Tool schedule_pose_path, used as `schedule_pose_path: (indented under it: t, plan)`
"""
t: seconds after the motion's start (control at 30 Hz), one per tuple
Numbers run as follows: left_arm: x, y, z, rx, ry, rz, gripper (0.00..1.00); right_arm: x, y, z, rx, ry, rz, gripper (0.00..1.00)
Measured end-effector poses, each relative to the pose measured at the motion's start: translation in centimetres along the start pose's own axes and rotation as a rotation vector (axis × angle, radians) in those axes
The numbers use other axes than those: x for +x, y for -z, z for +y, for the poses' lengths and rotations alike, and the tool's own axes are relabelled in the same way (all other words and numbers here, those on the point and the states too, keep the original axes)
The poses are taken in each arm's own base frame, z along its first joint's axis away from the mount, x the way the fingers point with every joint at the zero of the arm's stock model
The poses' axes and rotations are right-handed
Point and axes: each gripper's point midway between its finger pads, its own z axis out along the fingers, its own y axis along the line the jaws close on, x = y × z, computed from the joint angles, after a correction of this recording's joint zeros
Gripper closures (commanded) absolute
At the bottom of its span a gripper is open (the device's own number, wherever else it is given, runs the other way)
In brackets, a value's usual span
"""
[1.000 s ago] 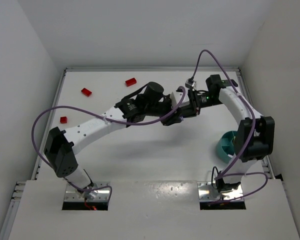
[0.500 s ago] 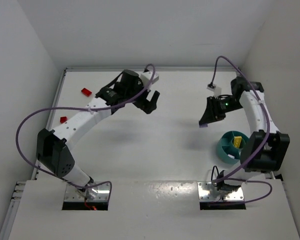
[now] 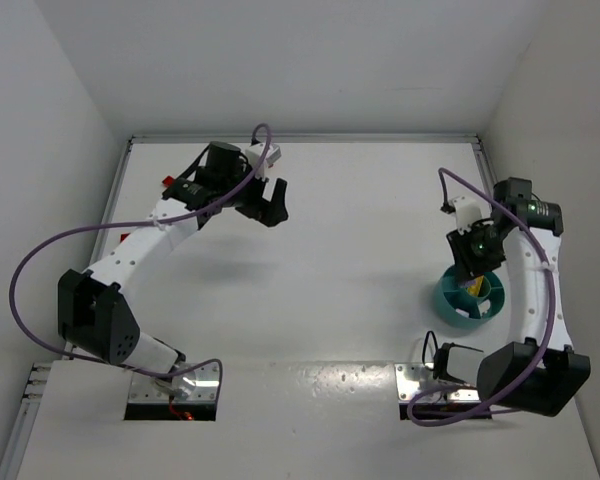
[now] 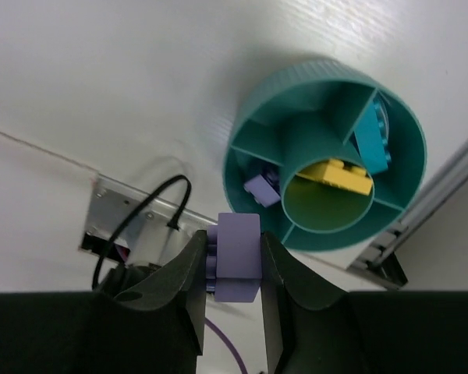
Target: Sort the legos into containers by color
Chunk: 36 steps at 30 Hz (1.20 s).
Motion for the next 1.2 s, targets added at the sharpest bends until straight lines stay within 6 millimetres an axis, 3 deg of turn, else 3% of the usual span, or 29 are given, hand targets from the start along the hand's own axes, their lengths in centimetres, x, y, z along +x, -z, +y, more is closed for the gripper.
schedule_pose_path:
  t: [0.2,0.43,0.67,0.9,1.1,1.2]
  plan:
    - [1.2,0.2,1.8,0.0,0.056,0.013,0.0,2.3,-0.1,-1.0,0.075,0.013,0.087,1.0]
    - [1.8,0.2,2.0,0.03,0.08,0.017,0.0,4.2,-1.2,-1.1,0.069,0.031,0.166,1.0]
    - [1.7,0.4,2.6,0.033,0.111,0.007,0.0,4.3,-2.1,-1.6,0.076,0.043,0.19,1.0]
    - [1.7,0.6,3.4,0.024,0.151,0.004,0.0,4.2,-3.2,-2.3,0.087,0.044,0.195,0.94]
    - [2.2,0.1,4.2,0.016,0.184,0.017,0.0,4.3,-3.8,-2.5,0.086,0.043,0.204,0.87]
    - [2.3,0.1,4.4,0.011,0.196,0.018,0.0,4.3,-3.9,-2.8,0.096,0.044,0.209,0.78]
